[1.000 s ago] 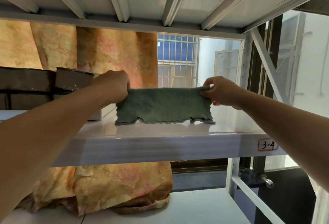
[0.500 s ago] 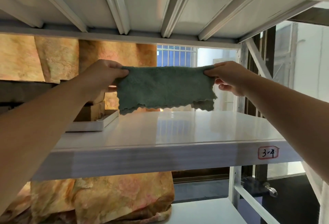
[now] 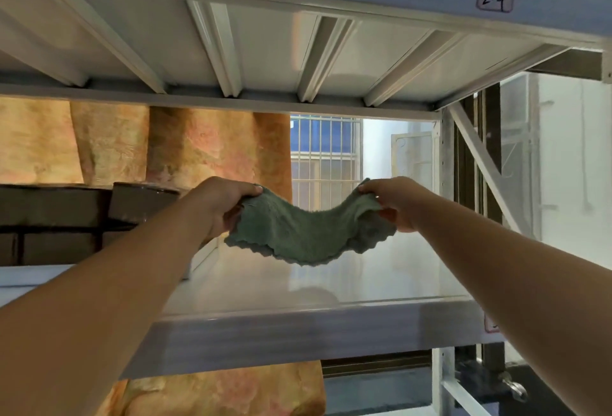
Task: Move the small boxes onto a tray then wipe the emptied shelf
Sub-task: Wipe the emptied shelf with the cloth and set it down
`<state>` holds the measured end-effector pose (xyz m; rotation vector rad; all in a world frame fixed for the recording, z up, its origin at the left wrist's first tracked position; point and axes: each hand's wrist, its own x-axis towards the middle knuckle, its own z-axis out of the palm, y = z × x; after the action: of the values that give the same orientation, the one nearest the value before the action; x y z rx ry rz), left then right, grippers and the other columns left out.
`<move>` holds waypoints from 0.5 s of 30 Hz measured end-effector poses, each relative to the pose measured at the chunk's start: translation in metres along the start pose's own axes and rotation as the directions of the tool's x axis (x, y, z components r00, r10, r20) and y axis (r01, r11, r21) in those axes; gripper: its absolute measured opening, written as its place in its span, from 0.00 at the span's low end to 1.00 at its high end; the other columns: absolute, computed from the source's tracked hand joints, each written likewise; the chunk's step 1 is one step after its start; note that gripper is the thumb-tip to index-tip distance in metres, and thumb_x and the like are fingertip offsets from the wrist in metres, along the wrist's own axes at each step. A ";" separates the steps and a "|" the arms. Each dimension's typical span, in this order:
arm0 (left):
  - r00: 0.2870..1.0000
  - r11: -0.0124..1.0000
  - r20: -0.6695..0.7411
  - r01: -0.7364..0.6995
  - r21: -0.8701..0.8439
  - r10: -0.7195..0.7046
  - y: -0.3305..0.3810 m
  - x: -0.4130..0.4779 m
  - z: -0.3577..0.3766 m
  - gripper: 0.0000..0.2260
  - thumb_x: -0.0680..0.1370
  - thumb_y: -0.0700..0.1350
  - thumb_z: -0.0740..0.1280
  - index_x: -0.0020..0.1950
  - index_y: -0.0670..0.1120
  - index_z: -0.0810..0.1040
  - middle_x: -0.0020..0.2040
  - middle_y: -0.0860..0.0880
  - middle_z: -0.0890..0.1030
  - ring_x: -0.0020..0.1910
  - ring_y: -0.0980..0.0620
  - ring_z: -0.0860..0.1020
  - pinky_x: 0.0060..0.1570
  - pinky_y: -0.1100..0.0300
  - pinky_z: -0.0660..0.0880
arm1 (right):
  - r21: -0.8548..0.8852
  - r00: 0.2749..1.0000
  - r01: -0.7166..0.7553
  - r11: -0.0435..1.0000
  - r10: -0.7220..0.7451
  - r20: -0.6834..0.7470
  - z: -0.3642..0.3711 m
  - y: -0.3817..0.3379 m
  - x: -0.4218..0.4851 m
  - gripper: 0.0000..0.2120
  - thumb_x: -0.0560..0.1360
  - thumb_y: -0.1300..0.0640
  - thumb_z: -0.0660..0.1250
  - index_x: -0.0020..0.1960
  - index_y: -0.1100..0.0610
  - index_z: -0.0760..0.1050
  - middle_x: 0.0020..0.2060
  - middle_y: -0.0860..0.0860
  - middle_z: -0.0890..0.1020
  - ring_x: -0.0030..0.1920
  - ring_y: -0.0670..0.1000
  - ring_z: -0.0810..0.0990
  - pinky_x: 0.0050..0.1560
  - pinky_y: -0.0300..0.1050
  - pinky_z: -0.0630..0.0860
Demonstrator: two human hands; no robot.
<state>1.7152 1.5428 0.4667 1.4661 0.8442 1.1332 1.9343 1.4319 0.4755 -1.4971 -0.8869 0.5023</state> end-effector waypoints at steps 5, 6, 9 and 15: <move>0.995 0.991 0.020 -0.090 -0.103 0.093 0.004 0.000 0.030 0.04 0.74 0.37 0.68 0.41 0.38 0.79 0.31 0.44 0.80 0.22 0.52 0.79 0.21 0.64 0.76 | 0.077 0.986 0.138 0.987 -0.144 0.086 0.037 -0.012 -0.008 0.07 0.76 0.59 0.64 0.40 0.59 0.73 0.36 0.54 0.78 0.34 0.49 0.77 0.30 0.37 0.75; 0.993 0.989 0.032 -0.109 -0.103 0.113 0.006 0.000 0.035 0.03 0.75 0.37 0.67 0.41 0.39 0.79 0.32 0.44 0.80 0.25 0.51 0.80 0.22 0.64 0.76 | 0.076 0.975 0.192 0.978 -0.199 0.095 0.045 -0.014 -0.009 0.08 0.76 0.59 0.64 0.39 0.59 0.73 0.35 0.53 0.77 0.34 0.48 0.76 0.29 0.36 0.75; 0.982 0.983 0.079 -0.163 -0.088 0.170 0.009 0.000 0.045 0.05 0.75 0.39 0.67 0.48 0.39 0.80 0.39 0.43 0.82 0.34 0.49 0.81 0.27 0.62 0.78 | 0.039 0.934 0.344 0.938 -0.346 0.093 0.064 -0.016 -0.012 0.07 0.74 0.58 0.67 0.39 0.58 0.75 0.39 0.57 0.80 0.39 0.53 0.80 0.43 0.45 0.80; 0.982 0.981 0.061 -0.174 -0.089 0.180 0.007 0.005 0.045 0.05 0.73 0.40 0.70 0.46 0.40 0.82 0.36 0.43 0.82 0.29 0.50 0.82 0.26 0.61 0.78 | -0.186 0.840 0.543 0.819 -0.527 0.131 0.077 -0.008 -0.012 0.06 0.70 0.57 0.69 0.46 0.53 0.76 0.46 0.54 0.83 0.48 0.55 0.81 0.54 0.54 0.79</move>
<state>1.7592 1.5325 0.4742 1.5250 0.6204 1.2274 1.8662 1.4711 0.4696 -1.3420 -1.4021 0.0397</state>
